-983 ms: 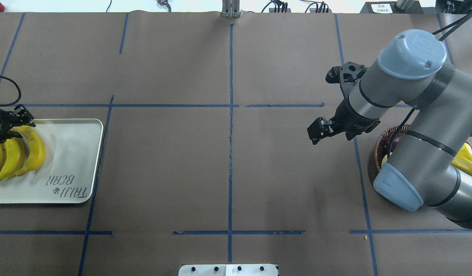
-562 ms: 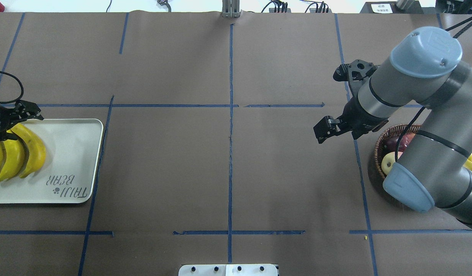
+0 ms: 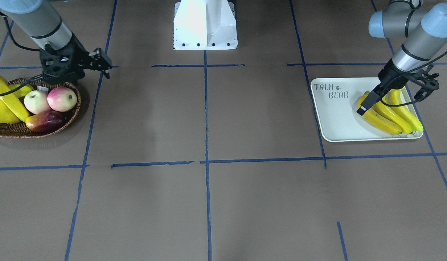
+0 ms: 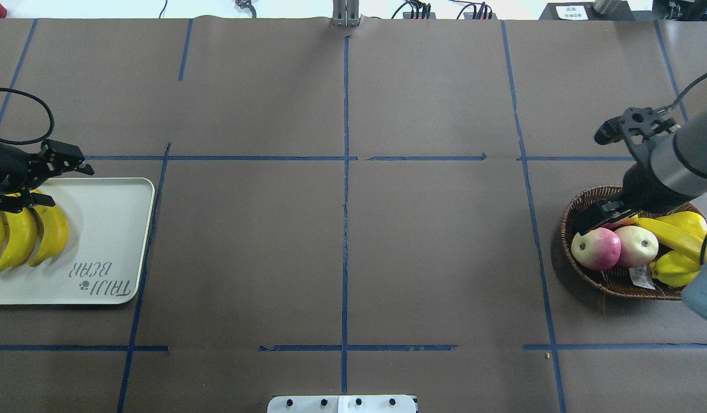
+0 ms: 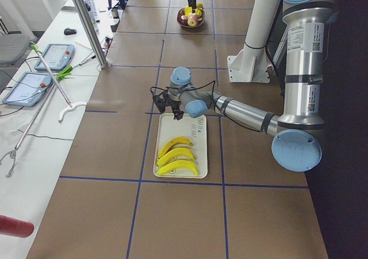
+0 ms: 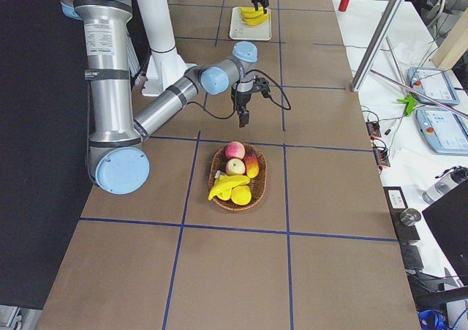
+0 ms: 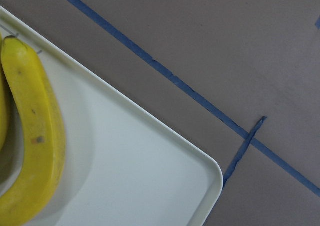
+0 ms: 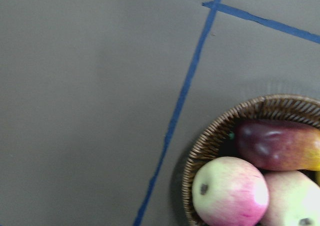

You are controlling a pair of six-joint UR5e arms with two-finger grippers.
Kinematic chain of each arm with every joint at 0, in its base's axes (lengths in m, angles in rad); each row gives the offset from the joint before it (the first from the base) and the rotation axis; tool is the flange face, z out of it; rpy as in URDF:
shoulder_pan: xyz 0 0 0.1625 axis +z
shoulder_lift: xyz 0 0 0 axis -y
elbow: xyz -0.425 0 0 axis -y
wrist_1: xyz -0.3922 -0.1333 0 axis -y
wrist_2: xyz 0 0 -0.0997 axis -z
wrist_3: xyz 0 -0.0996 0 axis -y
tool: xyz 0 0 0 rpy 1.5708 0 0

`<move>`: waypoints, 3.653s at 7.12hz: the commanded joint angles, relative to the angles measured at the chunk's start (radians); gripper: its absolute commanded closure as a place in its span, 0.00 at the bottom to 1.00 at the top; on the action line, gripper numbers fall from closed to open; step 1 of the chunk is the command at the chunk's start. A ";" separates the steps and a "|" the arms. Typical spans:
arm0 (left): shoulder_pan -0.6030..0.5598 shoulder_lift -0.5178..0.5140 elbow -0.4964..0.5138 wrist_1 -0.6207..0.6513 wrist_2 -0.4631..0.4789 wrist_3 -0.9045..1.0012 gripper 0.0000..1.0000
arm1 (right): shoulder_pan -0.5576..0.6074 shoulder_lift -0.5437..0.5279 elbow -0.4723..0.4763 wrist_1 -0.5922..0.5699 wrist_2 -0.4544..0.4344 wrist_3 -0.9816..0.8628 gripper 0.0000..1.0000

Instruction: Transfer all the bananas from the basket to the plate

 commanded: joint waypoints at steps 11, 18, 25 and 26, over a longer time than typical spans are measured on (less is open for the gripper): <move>0.003 0.015 -0.044 0.000 -0.004 -0.001 0.00 | 0.074 -0.315 -0.291 0.444 -0.022 -0.430 0.02; 0.004 0.013 -0.042 -0.001 -0.004 -0.001 0.00 | 0.076 -0.328 -0.285 0.442 -0.047 -0.446 0.92; 0.056 -0.037 -0.045 -0.013 0.005 -0.002 0.00 | 0.248 -0.213 -0.161 0.413 0.244 -0.359 1.00; 0.063 -0.060 -0.047 -0.019 0.005 -0.002 0.00 | 0.241 -0.138 -0.168 0.418 0.269 -0.258 0.99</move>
